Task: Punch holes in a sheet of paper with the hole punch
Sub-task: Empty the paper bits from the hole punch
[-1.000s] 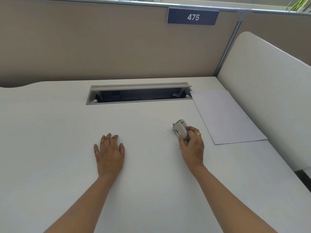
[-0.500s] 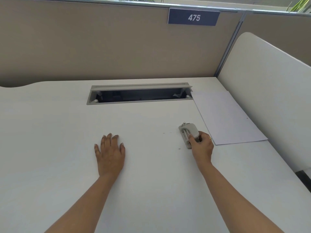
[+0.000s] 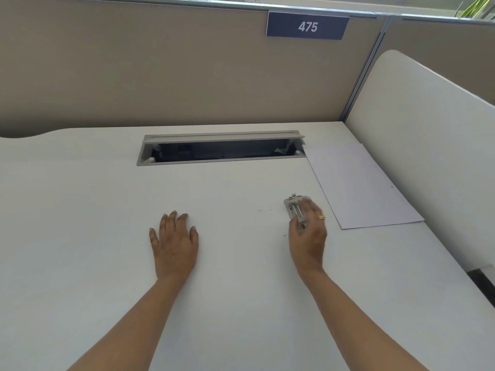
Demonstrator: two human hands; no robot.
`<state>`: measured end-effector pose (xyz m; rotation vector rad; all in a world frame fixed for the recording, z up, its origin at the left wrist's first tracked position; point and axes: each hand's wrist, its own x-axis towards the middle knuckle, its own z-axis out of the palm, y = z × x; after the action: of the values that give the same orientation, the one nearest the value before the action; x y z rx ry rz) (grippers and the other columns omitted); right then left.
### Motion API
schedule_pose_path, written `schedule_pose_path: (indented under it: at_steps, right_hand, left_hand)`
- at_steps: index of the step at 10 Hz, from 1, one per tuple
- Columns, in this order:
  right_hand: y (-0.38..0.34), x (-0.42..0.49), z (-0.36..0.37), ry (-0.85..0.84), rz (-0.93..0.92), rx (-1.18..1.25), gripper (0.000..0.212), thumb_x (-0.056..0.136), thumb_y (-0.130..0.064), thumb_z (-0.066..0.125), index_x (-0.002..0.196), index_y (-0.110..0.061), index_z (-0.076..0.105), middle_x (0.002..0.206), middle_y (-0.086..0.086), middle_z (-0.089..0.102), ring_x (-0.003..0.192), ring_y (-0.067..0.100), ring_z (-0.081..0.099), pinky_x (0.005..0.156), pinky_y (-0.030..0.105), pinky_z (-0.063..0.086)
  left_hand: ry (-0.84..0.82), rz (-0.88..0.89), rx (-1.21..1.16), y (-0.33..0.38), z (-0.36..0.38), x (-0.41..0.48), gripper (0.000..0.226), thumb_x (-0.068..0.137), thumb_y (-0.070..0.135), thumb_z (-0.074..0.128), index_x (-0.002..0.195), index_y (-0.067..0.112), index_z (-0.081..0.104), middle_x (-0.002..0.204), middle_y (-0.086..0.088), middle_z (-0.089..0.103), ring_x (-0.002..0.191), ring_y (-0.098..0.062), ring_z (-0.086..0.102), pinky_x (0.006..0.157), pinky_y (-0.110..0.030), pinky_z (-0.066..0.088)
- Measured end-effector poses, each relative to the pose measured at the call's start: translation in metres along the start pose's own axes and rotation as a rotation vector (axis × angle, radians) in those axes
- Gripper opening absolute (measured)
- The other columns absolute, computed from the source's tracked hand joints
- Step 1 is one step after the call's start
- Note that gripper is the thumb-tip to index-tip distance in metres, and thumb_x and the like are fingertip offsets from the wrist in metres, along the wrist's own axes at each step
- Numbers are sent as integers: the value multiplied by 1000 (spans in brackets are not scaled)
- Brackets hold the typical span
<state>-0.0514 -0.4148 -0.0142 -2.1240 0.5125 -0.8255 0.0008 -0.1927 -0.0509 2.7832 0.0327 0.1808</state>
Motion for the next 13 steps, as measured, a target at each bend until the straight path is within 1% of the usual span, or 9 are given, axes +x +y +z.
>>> schedule_pose_path:
  at_steps: [1,2,3,4,5,7,10,12,13]
  right_hand:
    - [-9,-29,11,-189,-108,-70,29,86,7,52,111,-1,65,119,13,65,114,24,59,97,16,36]
    - [-11,-50,24,-374,-48,-170,40,94,-9,44,134,-5,47,147,9,39,139,18,33,112,23,25]
    - [-11,-55,33,-485,42,-395,62,97,-29,35,147,-2,9,157,15,-3,146,22,-3,119,30,0]
    - [-18,-52,40,-539,120,-525,73,97,-39,31,145,3,-4,155,21,-10,145,28,-11,119,36,-4]
    - [-22,-43,49,-573,162,-534,75,97,-41,31,145,4,-5,155,22,-8,145,29,-11,118,38,-5]
    - [-21,-15,60,-638,121,-505,67,99,-32,31,145,4,-1,157,19,-3,145,27,-8,118,37,-4]
    - [-7,-5,65,-769,-138,-494,50,102,-22,23,146,0,12,157,15,5,146,22,1,117,32,-4]
    - [-2,-7,54,-695,-221,-283,39,98,-2,33,136,-2,42,149,13,35,140,20,30,116,23,11]
    - [-5,0,47,-464,-10,-76,40,93,7,36,126,-3,55,138,11,51,130,18,46,107,14,24]
  left_hand:
    - [8,5,-7,0,0,0,41,95,23,44,132,8,46,145,-13,41,140,-28,29,114,-52,15]
    - [-4,2,-4,0,0,0,41,95,24,42,134,9,45,146,-11,39,141,-26,27,114,-51,13]
    - [-9,-4,-3,0,0,0,41,96,25,40,134,11,43,148,-9,37,142,-24,25,115,-49,12]
    - [-8,-4,-3,0,0,1,41,96,25,40,134,11,43,148,-9,37,142,-24,24,115,-49,11]
    - [-9,-5,-14,0,-1,0,41,96,25,40,135,11,43,148,-9,37,142,-24,24,115,-49,11]
    - [-4,-5,-21,1,-1,0,41,96,25,41,135,11,43,148,-9,37,142,-24,25,116,-49,11]
    - [-3,-5,-9,2,-2,0,42,96,25,40,135,11,43,148,-9,37,142,-23,25,116,-49,10]
    - [-11,-2,-1,1,-3,0,42,96,25,40,136,11,42,149,-9,36,142,-23,24,116,-49,11]
    - [-15,3,7,1,-2,0,43,96,25,39,136,11,41,149,-9,35,143,-23,23,116,-49,11]
